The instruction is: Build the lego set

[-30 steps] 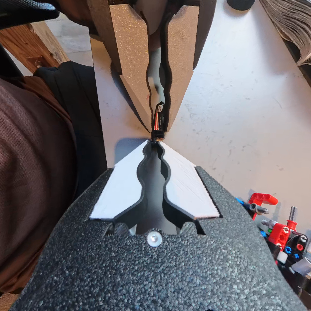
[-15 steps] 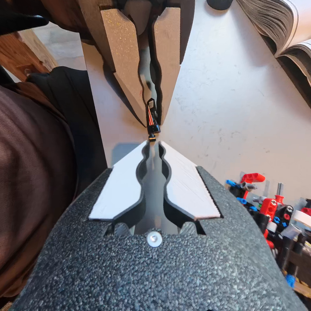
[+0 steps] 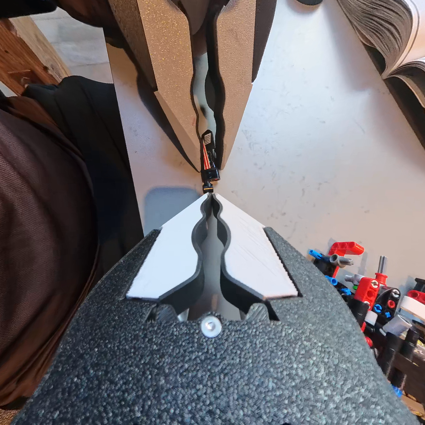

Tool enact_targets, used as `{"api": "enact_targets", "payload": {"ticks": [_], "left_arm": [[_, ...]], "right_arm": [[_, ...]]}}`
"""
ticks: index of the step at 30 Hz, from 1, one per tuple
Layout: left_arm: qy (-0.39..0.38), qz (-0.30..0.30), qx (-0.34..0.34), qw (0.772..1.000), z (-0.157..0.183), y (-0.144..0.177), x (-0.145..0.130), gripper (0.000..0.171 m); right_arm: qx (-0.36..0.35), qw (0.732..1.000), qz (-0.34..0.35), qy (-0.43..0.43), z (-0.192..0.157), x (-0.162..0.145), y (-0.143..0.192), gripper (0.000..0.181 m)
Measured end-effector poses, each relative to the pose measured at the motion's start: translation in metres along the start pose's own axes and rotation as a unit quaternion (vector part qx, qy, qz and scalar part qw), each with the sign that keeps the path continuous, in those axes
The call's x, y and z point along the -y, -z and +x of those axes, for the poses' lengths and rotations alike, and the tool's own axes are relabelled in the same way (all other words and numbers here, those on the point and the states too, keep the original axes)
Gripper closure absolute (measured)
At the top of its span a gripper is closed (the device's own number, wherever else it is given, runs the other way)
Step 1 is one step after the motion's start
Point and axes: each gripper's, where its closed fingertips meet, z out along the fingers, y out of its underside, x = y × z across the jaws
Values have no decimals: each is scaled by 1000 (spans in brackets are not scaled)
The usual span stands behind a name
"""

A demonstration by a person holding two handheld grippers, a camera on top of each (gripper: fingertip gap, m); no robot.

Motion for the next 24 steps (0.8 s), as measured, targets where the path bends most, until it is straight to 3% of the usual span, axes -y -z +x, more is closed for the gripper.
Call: {"api": "enact_targets", "payload": {"ticks": [24], "left_arm": [[-11, -4, 22, 1000, -2, 0, 0, 161]], "right_arm": [[10, 999, -15, 26, 0, 6, -5, 181]]}}
